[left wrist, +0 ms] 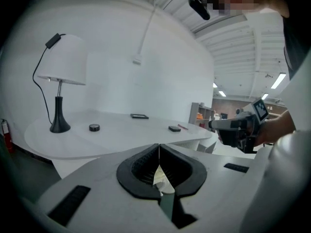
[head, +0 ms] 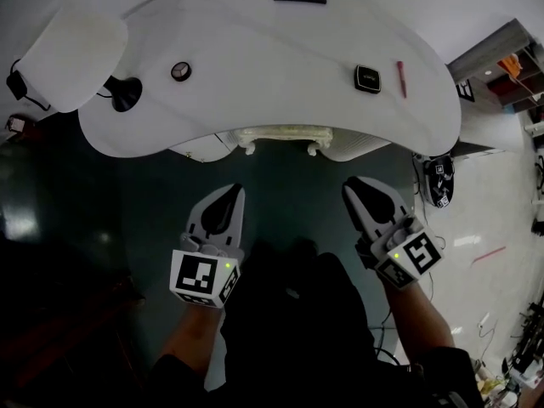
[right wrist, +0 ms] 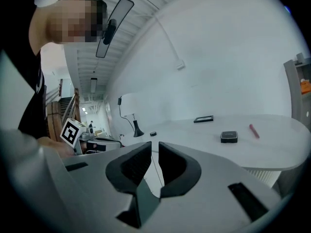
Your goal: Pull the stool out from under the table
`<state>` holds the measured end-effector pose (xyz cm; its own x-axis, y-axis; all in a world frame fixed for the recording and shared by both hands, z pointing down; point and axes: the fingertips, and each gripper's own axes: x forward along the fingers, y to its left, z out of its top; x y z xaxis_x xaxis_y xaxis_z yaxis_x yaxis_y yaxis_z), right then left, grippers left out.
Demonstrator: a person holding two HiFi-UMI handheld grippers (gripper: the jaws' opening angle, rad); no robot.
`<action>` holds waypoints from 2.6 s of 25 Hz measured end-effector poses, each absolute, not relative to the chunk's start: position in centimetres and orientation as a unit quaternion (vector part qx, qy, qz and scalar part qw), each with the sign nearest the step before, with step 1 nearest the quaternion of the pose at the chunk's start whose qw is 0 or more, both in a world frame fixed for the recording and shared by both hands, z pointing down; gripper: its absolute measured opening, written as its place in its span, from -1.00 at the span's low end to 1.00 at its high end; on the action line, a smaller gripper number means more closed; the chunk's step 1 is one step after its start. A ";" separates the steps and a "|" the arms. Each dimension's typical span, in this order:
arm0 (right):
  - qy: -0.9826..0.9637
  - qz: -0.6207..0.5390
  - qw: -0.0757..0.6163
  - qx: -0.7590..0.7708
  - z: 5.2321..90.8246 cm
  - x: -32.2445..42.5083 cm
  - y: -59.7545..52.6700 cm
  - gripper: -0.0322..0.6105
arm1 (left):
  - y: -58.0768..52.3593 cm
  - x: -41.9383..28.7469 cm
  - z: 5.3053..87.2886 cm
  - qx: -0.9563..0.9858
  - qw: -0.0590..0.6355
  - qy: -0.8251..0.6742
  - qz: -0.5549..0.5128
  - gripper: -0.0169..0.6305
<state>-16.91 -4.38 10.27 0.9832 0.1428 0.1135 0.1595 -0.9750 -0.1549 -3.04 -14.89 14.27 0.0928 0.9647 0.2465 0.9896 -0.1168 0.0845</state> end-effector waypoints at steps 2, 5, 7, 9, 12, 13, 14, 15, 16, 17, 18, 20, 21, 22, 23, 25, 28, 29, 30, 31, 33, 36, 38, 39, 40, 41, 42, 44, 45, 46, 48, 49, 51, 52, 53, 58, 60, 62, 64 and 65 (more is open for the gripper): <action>-0.080 -0.044 0.091 -0.992 12.2 -16.4 -3.5 -0.84 | -13.8 -2.6 16.6 -0.738 0.052 -0.662 -0.118 -0.90; -0.081 -0.041 0.082 -0.992 16.0 -15.9 -1.4 -0.84 | -11.8 -1.7 20.1 -0.740 0.070 -0.662 -0.098 -0.90; -0.078 -0.044 0.072 -0.993 19.0 -15.3 -0.1 -0.84 | -10.8 -0.9 22.4 -0.741 0.079 -0.661 -0.089 -0.90; -0.074 -0.047 0.069 -0.994 21.8 -14.7 0.9 -0.84 | -10.1 0.0 24.8 -0.743 0.072 -0.659 -0.092 -0.90; -0.070 -0.053 0.057 -0.994 26.0 -13.8 2.2 -0.83 | -9.1 1.4 28.4 -0.746 0.061 -0.657 -0.092 -0.90; -0.069 -0.055 0.052 -0.995 27.5 -13.5 2.7 -0.83 | -8.8 1.8 29.7 -0.746 0.063 -0.657 -0.088 -0.90; -0.069 -0.058 0.047 -0.995 28.9 -13.3 3.2 -0.83 | -8.4 2.2 31.0 -0.745 0.067 -0.658 -0.083 -0.90; -0.070 -0.061 0.043 -0.995 30.3 -13.1 3.7 -0.83 | -8.0 2.6 32.4 -0.745 0.071 -0.659 -0.078 -0.90; -0.070 -0.064 0.038 -0.995 31.6 -13.0 4.2 -0.83 | -7.6 2.8 33.7 -0.745 0.071 -0.660 -0.073 -0.89; -0.071 -0.066 0.032 -0.995 32.9 -12.9 4.6 -0.83 | -7.2 3.1 35.0 -0.745 0.069 -0.660 -0.070 -0.86; -0.073 -0.066 0.027 -0.995 34.2 -12.8 5.1 -0.83 | -6.8 3.4 36.2 -0.746 0.065 -0.659 -0.069 -0.80; -0.077 -0.064 0.020 -0.995 36.4 -12.8 5.9 -0.83 | -6.1 3.8 38.6 -0.746 0.061 -0.659 -0.071 -0.72; -0.078 -0.062 0.015 -0.995 37.4 -12.8 6.2 -0.83 | -5.8 4.1 39.8 -0.746 0.061 -0.660 -0.072 -0.68; -0.077 -0.060 0.010 -0.995 38.4 -12.8 6.5 -0.83 | -5.5 4.3 41.0 -0.745 0.061 -0.660 -0.074 -0.65; -0.076 -0.057 0.005 -0.996 39.3 -12.8 6.9 -0.82 | -5.3 4.6 42.1 -0.744 0.059 -0.661 -0.076 -0.63; -0.077 -0.055 0.005 -0.996 41.3 -12.6 7.9 -0.78 | -4.8 5.2 44.2 -0.743 0.057 -0.662 -0.079 -0.56; -0.088 -0.067 0.013 -0.994 45.1 -12.4 9.9 -0.67 | -4.2 6.7 47.1 -0.744 0.065 -0.661 -0.081 -0.43; -0.090 -0.073 0.011 -0.993 46.3 -12.3 10.5 -0.62 | -3.9 7.1 48.0 -0.744 0.066 -0.660 -0.080 -0.40; -0.090 -0.079 0.007 -0.993 47.3 -12.3 10.9 -0.59 | -3.6 7.5 48.9 -0.745 0.066 -0.659 -0.082 -0.38; -0.090 -0.085 0.005 -0.992 48.3 -12.2 11.2 -0.56 | -3.5 7.7 49.8 -0.746 0.065 -0.658 -0.084 -0.35; -0.095 -0.088 0.009 -0.991 50.0 -12.1 12.0 -0.48 | -3.1 8.3 51.4 -0.749 0.064 -0.655 -0.085 -0.28; -0.116 -0.087 0.013 -0.989 52.0 -12.2 13.8 -0.35 | -2.1 9.4 53.5 -0.752 0.050 -0.650 -0.092 -0.13; -0.122 -0.093 0.005 -0.988 53.3 -11.9 14.8 -0.26 | -1.6 10.1 54.9 -0.754 0.053 -0.648 -0.095 -0.04; -0.122 -0.097 0.002 -0.988 54.0 -11.8 15.2 -0.23 | -1.3 10.5 55.5 -0.755 0.060 -0.646 -0.096 -0.01; -0.123 -0.100 0.001 -0.987 54.7 -11.7 15.6 -0.20 | -1.0 10.8 56.2 -0.755 0.068 -0.645 -0.096 0.01; -0.124 -0.104 0.001 -0.987 55.4 -11.6 16.0 -0.18 | -0.6 11.3 56.8 -0.756 0.072 -0.644 -0.098 0.04; -0.124 -0.108 0.001 -0.986 56.1 -11.6 16.5 -0.16 | -0.1 11.8 57.3 -0.757 0.072 -0.642 -0.103 0.08; -0.128 -0.117 -0.004 -0.985 57.4 -11.6 17.3 -0.15 | 0.8 13.0 58.2 -0.759 0.067 -0.638 -0.110 0.15; -0.131 -0.120 -0.004 -0.984 58.0 -11.7 17.8 -0.14 | 1.2 13.4 58.6 -0.759 0.069 -0.638 -0.111 0.17; -0.135 -0.123 -0.001 -0.983 58.6 -11.8 18.2 -0.14 | 1.6 13.7 59.1 -0.756 0.074 -0.641 -0.111 0.18; -0.138 -0.127 0.010 -0.982 59.7 -11.8 19.0 -0.13 | 2.4 13.7 60.3 -0.745 0.090 -0.651 -0.113 0.18; -0.138 -0.130 0.015 -0.982 60.3 -11.7 19.3 -0.13 | 2.7 13.6 61.0 -0.740 0.098 -0.656 -0.115 0.18; -0.136 -0.138 0.015 -0.981 61.2 -11.1 19.4 -0.13 | 3.2 13.6 62.0 -0.731 0.112 -0.663 -0.114 0.18; -0.135 -0.143 0.010 -0.981 61.7 -10.7 19.4 -0.13 | 3.4 13.6 62.3 -0.729 0.117 -0.665 -0.111 0.18; -0.135 -0.147 0.004 -0.980 62.0 -10.4 19.5 -0.13 | 3.6 13.5 62.5 -0.727 0.120 -0.667 -0.108 0.18; -0.149 -0.165 -0.036 -0.974 63.0 -10.3 20.4 -0.13 | 5.0 13.7 62.9 -0.723 0.118 -0.673 -0.105 0.18; -0.164 -0.167 -0.031 -0.972 63.2 -10.6 20.9 -0.13 | 5.4 14.0 63.1 -0.722 0.113 -0.674 -0.107 0.18; -0.172 -0.163 -0.009 -0.972 63.5 -10.5 21.3 -0.13 | 5.7 14.2 63.2 -0.720 0.115 -0.676 -0.110 0.18; -0.175 -0.163 0.003 -0.971 63.8 -9.9 21.6 -0.13 | 6.0 14.3 63.3 -0.715 0.121 -0.679 -0.113 0.18; -0.179 -0.164 0.002 -0.970 63.9 -9.6 21.7 -0.13 | 6.1 14.4 63.3 -0.713 0.125 -0.680 -0.113 0.18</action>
<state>-9.58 21.68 63.94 0.8824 0.3467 0.3181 0.3478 -0.9359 0.0554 14.35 6.11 63.28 0.0482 0.9422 0.3317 0.9988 -0.0427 -0.0239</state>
